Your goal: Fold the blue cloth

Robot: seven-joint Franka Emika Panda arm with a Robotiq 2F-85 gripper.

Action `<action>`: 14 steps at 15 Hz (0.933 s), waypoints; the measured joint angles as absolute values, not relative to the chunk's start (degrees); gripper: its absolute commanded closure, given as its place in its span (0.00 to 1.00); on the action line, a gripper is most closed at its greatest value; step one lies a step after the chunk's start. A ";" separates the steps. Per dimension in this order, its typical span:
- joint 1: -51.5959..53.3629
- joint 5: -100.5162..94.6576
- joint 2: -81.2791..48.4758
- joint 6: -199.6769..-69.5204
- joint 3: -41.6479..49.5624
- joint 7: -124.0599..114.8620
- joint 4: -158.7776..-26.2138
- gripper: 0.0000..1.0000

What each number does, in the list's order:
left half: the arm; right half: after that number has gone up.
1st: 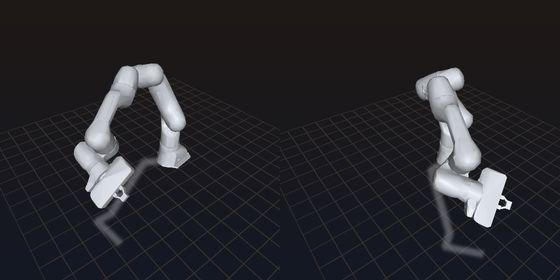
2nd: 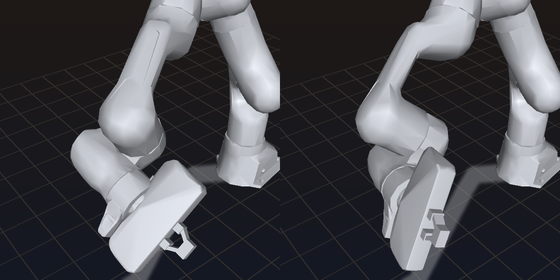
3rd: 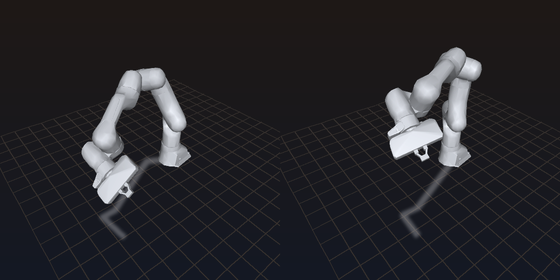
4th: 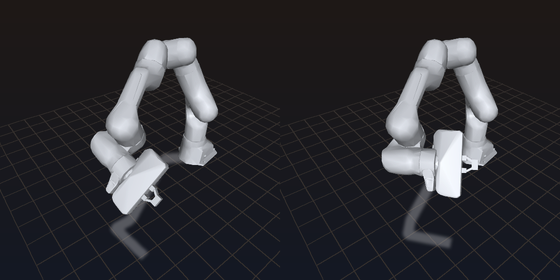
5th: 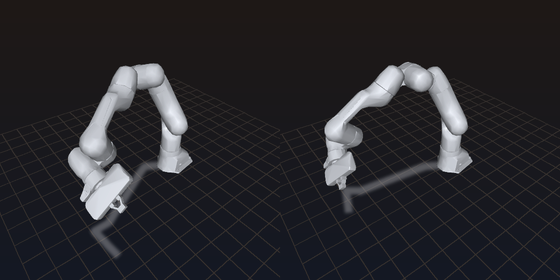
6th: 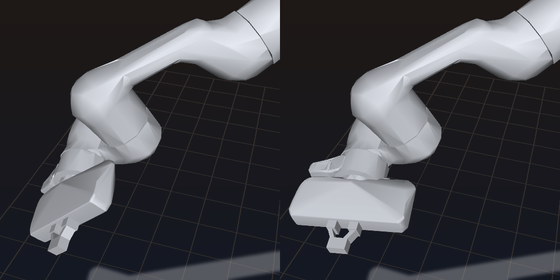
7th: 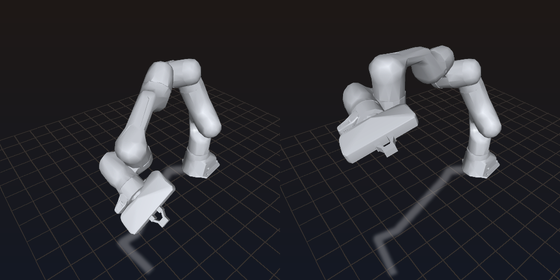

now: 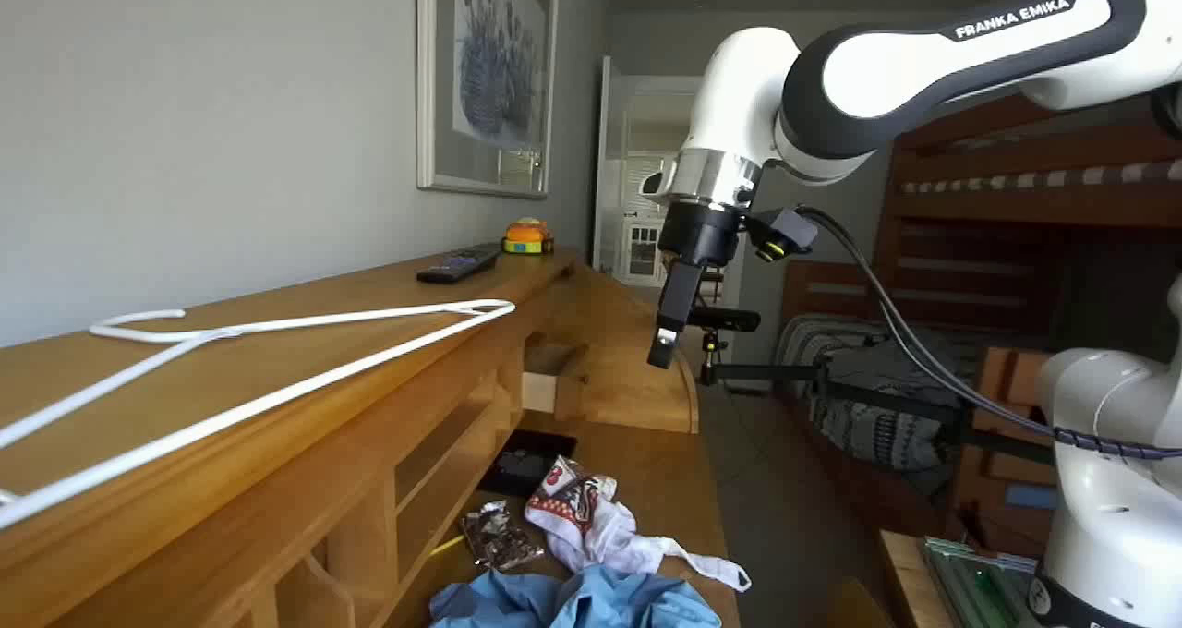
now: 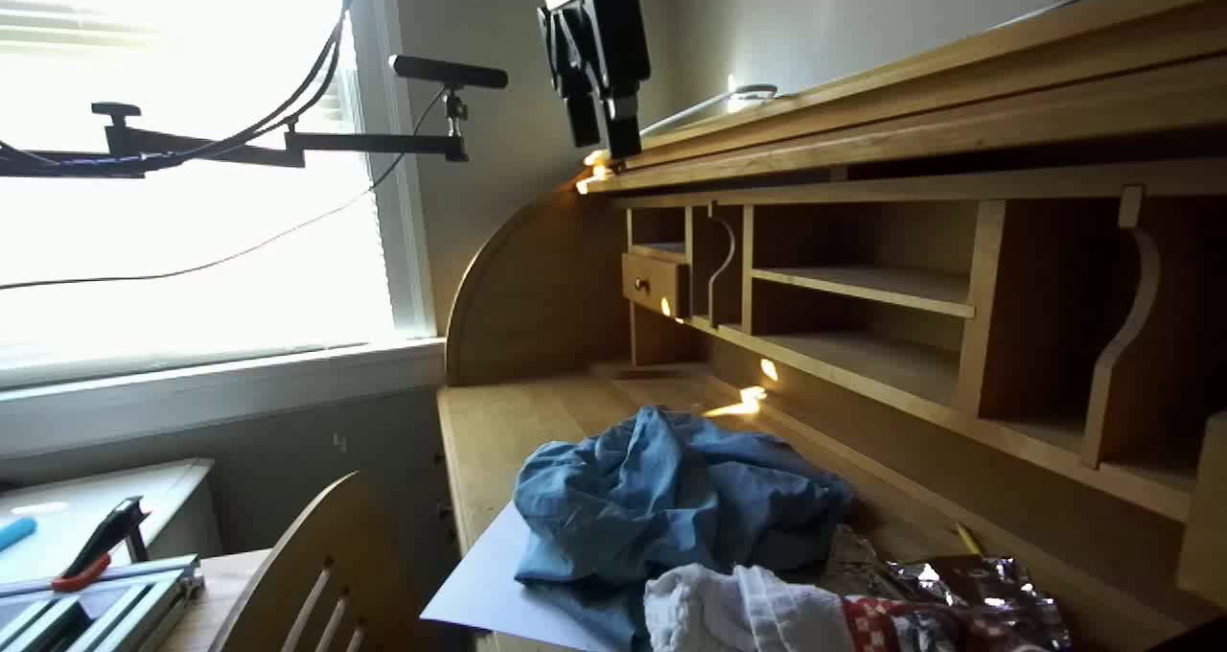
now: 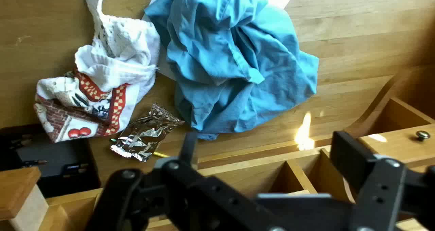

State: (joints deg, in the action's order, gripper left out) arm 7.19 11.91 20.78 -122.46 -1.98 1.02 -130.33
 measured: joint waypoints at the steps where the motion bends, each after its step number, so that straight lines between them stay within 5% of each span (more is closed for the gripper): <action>1: 7.19 11.91 20.78 -122.46 -1.98 1.02 -130.33 0.00; 14: 7.24 11.61 18.19 -122.04 -4.11 0.51 -127.99 0.00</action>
